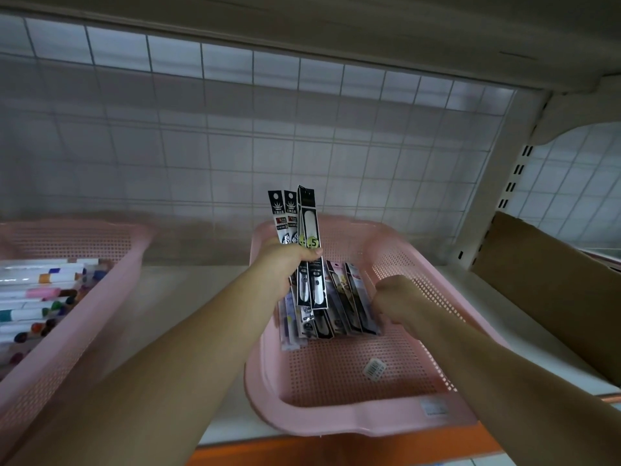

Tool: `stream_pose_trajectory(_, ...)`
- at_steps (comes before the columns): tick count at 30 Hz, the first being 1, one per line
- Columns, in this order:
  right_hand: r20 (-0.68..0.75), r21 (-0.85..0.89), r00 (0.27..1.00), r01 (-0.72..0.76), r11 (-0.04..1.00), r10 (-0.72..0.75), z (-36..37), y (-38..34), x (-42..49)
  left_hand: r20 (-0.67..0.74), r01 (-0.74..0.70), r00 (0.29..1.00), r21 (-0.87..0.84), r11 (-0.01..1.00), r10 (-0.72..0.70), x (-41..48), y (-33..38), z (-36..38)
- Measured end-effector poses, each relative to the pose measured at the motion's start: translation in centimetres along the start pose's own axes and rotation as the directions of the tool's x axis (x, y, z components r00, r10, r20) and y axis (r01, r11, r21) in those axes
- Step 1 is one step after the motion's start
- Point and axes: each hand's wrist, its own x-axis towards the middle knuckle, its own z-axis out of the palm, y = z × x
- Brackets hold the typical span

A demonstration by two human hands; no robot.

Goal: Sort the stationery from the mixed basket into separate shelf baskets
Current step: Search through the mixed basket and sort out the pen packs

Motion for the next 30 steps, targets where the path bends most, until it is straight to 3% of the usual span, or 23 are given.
stream_pose_trajectory(3, -0.122, 0.177, 0.977, 0.196, 0.964, -0.176, -0.5, -0.9, -1.6, 0.020, 0.004, 1.000, 0.005, 1.000, -0.004, -0.2, 0.0, 0.1)
stream_pose_trajectory(6, -0.001, 0.328, 0.941, 0.320, 0.889, -0.339, -0.5, -1.9, -3.2, 0.032, -0.032, 0.999, -0.034, 0.999, 0.033, -0.5, 0.1, 0.1)
stream_pose_trajectory(8, 0.110, 0.310, 0.921, 0.325, 0.894, -0.373, -0.3, -2.0, -3.6, 0.038, -0.059, 0.997, -0.059, 0.996, 0.062, -0.9, 0.2, 0.2)
stream_pose_trajectory(11, 0.166, 0.361, 0.903, 0.317, 0.877, -0.395, -0.2, -2.1, -3.6, 0.069, -0.067, 0.995, -0.044, 0.997, 0.070, -0.8, 0.2, 0.2)
stream_pose_trajectory(16, 0.163, 0.443, 0.915, 0.267, 0.856, -0.369, 0.0, -2.2, -3.4, 0.154, -0.065, 0.986, -0.021, 0.998, 0.067, -1.2, 0.2, 0.3)
stream_pose_trajectory(23, 0.138, 0.524, 0.925, 0.236, 0.818, -0.355, -0.1, -2.1, -3.1, 0.294, 0.038, 0.956, -0.165, 0.986, 0.012, -1.7, 0.5, 0.4)
stream_pose_trajectory(30, 0.141, 0.596, 0.912, 0.232, 0.769, -0.385, -0.3, -2.1, -3.4, 0.229, 0.038, 0.973, -0.137, 0.990, -0.005, -1.2, 0.1, 0.2)
